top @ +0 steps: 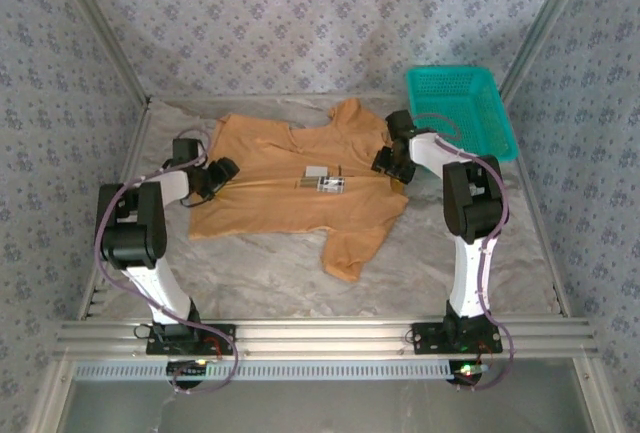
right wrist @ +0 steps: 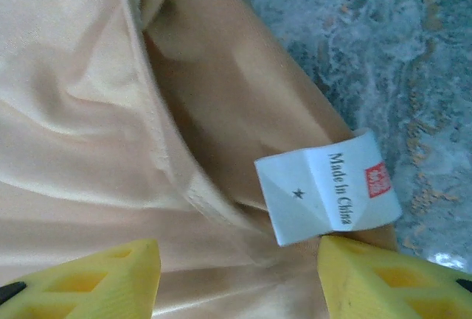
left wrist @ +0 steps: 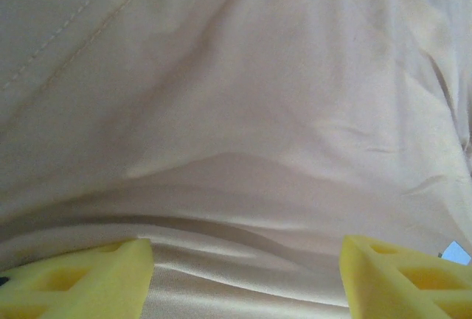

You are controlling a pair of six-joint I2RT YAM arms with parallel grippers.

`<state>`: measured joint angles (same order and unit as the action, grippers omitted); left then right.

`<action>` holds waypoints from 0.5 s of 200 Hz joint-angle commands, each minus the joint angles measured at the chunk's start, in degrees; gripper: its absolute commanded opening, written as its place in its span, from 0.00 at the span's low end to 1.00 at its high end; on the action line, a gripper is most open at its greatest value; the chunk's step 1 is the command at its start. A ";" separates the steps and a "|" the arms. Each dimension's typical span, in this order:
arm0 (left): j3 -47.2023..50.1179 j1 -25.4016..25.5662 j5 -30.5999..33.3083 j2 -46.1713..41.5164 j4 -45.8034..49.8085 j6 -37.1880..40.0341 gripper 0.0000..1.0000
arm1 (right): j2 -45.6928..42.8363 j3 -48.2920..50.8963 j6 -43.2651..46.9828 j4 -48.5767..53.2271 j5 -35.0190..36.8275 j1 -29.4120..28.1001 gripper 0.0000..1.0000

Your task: Fold the inside-out t-shirt

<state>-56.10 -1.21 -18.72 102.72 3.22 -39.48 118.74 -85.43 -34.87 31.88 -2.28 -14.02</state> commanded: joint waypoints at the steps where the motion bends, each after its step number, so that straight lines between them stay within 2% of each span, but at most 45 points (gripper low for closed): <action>1: 0.86 -0.72 5.71 -5.30 9.29 2.04 0.69 | -1.57 -1.67 3.03 6.84 2.51 -0.88 0.61; 29: 5.30 -0.44 9.89 -17.41 16.79 1.75 0.69 | -10.70 1.94 5.89 10.81 5.02 -5.70 0.63; 66: 16.30 -0.71 10.11 -30.72 20.84 -0.58 0.66 | -24.50 18.94 3.92 10.57 5.88 -13.69 0.60; 100: 25.13 -2.74 8.15 -35.31 17.33 -1.88 0.65 | -36.19 35.40 -3.32 3.98 -0.68 -21.85 0.40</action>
<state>-35.40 -2.31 -9.96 68.45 19.53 -39.97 87.20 -59.70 -32.40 37.87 0.75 -31.51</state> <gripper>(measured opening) 0.655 0.447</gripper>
